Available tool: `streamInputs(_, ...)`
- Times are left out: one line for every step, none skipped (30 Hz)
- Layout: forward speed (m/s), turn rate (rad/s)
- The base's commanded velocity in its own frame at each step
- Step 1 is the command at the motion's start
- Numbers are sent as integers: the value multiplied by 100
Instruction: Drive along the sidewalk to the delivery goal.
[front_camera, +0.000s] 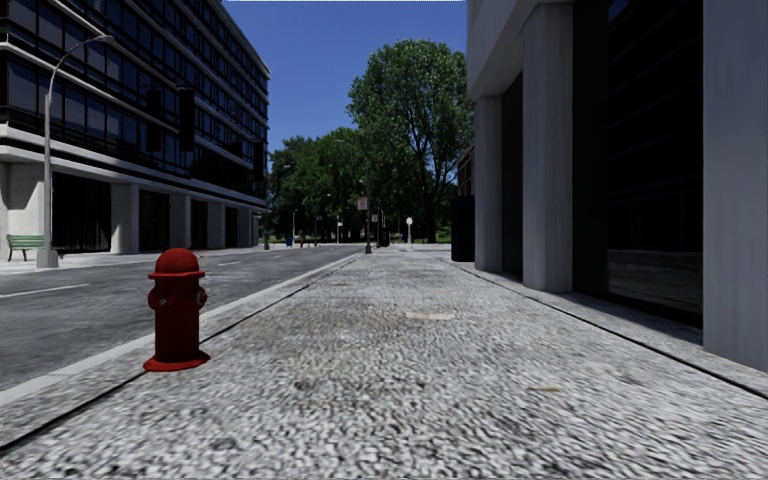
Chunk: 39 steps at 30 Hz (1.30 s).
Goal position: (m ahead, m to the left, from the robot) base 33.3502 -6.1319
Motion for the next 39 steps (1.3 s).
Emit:
streamInputs(200, 0)
streamInputs(200, 0)
streamInputs(200, 0)
streamInputs(200, 0)
streamInputs(200, 0)
streamInputs(200, 0)
streamInputs(200, 0)
streamInputs(200, 0)
streamInputs(200, 0)
streamInputs(200, 0)
streamInputs(200, 0)
streamInputs(200, 0)
streamInputs(200, 0)
streamInputs(200, 0)
streamInputs(200, 0)
streamInputs(200, 0)
streamInputs(200, 0)
streamInputs(200, 0)
streamInputs(200, 0)
streamInputs(200, 0)
streamInputs(200, 0)
streamInputs(200, 0)
streamInputs(200, 0)
streamInputs(200, 0)
streamInputs(200, 0)
streamInputs(200, 0)
streamInputs(200, 0)
streamInputs(200, 0)
streamInputs(200, 0)
streamInputs(200, 0)
streamInputs(200, 0)
streamInputs(200, 0)
streamInputs(200, 0)
streamInputs(200, 0)
streamInputs(200, 0)
streamInputs(200, 0)
streamInputs(200, 0)
streamInputs(200, 0)
streamInputs(200, 0)
